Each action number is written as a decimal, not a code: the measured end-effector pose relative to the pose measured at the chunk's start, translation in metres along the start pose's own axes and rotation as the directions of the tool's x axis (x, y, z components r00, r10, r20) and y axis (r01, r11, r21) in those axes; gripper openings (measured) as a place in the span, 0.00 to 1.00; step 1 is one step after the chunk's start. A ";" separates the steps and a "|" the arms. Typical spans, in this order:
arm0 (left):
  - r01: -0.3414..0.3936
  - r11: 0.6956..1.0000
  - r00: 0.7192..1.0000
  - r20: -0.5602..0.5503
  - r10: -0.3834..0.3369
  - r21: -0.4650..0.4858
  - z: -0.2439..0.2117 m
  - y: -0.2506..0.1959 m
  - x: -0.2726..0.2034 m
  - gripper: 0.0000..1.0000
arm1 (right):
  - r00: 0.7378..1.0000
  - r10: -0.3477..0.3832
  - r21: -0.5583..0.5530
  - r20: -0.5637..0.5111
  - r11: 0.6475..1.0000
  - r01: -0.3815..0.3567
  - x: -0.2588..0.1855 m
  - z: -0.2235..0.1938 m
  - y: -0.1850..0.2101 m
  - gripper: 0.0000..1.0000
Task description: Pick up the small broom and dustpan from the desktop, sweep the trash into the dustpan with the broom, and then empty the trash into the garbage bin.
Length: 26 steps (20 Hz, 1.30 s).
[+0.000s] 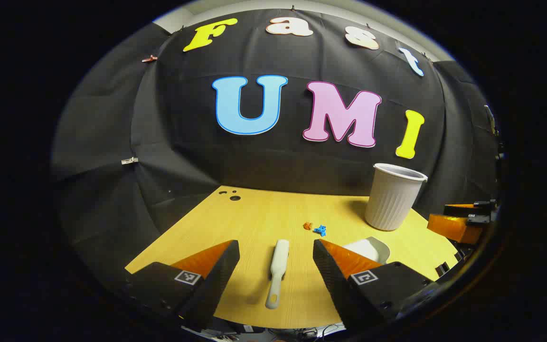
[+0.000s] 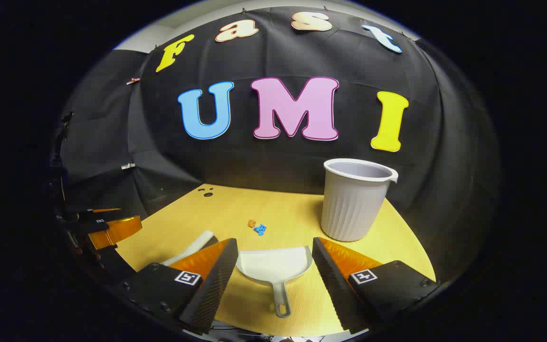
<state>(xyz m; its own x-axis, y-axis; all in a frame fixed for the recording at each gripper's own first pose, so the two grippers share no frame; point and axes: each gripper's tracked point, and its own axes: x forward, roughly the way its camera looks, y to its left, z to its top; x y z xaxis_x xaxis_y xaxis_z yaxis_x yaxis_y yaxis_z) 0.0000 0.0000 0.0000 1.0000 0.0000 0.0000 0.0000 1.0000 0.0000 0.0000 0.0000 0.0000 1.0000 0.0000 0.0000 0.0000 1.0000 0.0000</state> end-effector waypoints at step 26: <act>0.090 0.996 0.905 -0.416 -0.087 -0.013 -0.084 -0.026 0.091 0.97 | 0.989 0.059 0.025 -0.138 0.998 -0.056 0.061 -0.049 -0.010 0.98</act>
<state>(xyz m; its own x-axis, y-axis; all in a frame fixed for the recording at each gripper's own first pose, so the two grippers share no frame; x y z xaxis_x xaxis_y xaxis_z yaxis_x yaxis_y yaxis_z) 0.0908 -0.0262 -0.0837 0.9050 -0.0873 -0.4165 0.0901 0.9958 -0.0131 0.0613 -0.0103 -0.0491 0.9887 0.0592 -0.1378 -0.0562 0.9981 0.0252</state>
